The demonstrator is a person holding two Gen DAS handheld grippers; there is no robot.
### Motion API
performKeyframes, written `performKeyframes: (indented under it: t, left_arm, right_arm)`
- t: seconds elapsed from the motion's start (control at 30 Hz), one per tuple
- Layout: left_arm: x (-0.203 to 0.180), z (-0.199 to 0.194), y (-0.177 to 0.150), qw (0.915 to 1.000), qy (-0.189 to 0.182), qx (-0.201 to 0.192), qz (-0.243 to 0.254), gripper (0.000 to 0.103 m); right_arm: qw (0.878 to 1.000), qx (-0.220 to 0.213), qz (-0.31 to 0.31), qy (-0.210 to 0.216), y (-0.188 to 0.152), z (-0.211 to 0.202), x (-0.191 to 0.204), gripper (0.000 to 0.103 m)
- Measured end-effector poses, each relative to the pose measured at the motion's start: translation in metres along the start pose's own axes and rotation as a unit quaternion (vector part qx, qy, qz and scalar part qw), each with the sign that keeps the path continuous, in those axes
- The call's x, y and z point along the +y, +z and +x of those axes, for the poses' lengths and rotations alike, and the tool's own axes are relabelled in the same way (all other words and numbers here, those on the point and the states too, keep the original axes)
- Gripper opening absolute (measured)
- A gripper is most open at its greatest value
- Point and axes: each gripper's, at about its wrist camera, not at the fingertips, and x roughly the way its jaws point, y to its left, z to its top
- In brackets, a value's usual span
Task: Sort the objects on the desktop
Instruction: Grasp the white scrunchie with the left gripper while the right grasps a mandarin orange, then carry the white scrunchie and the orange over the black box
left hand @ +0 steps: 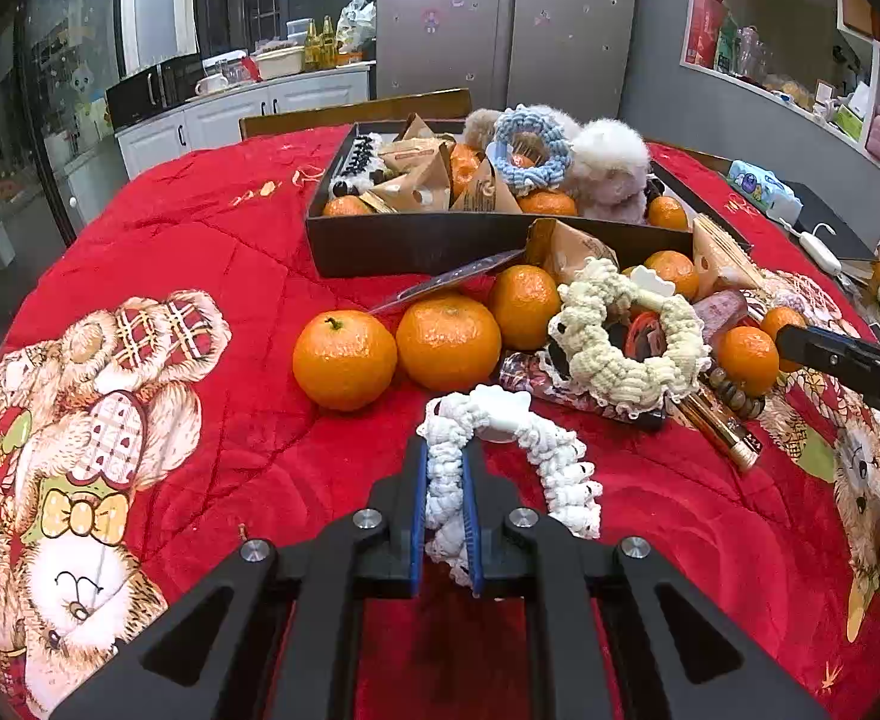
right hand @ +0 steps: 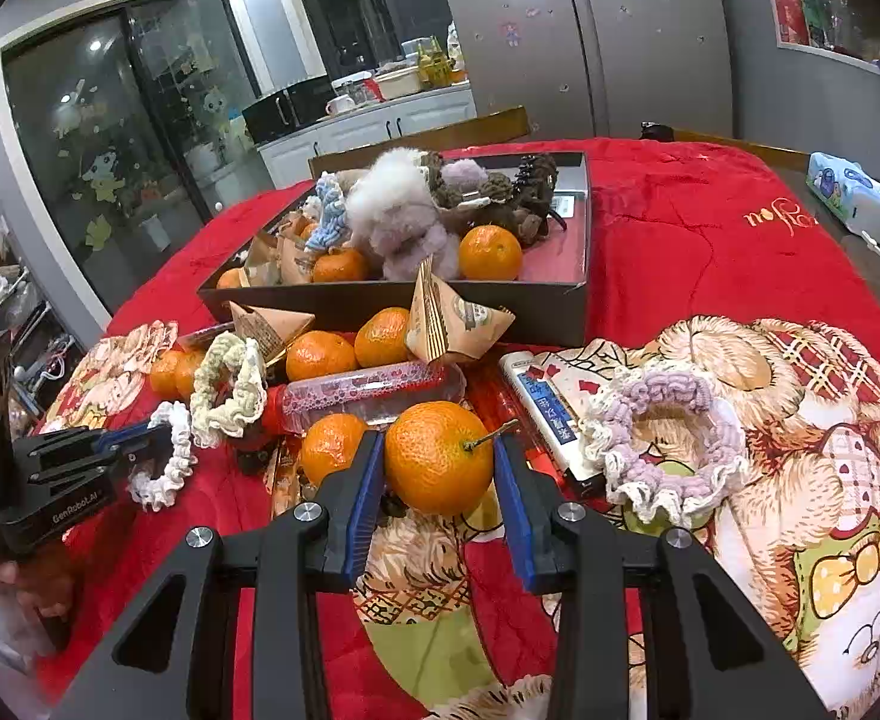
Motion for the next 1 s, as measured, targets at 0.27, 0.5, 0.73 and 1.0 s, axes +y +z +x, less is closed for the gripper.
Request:
performKeyframes:
  t: [0.27, 0.5, 0.73, 1.0]
  left_arm:
    - [0.0, -0.014, 0.004, 0.9995, 0.013, -0.03, 0.0, 0.011]
    - [0.006, -0.046, 0.015, 0.9966, -0.006, -0.08, -0.018, 0.011]
    - [-0.009, -0.074, 0.026, 0.9941, -0.023, -0.103, 0.021, 0.011]
    - [-0.03, -0.113, 0.045, 0.9837, -0.02, -0.164, 0.071, 0.011]
  right_arm:
    - [1.0, -0.021, -0.01, -0.006, 0.003, -0.009, 0.005, 0.035]
    - [0.999, -0.052, -0.004, -0.012, 0.009, -0.022, 0.005, 0.035]
    - [0.997, -0.079, 0.003, -0.011, 0.018, -0.043, 0.017, 0.035]
    - [0.995, -0.102, -0.009, -0.008, 0.025, -0.061, 0.042, 0.035]
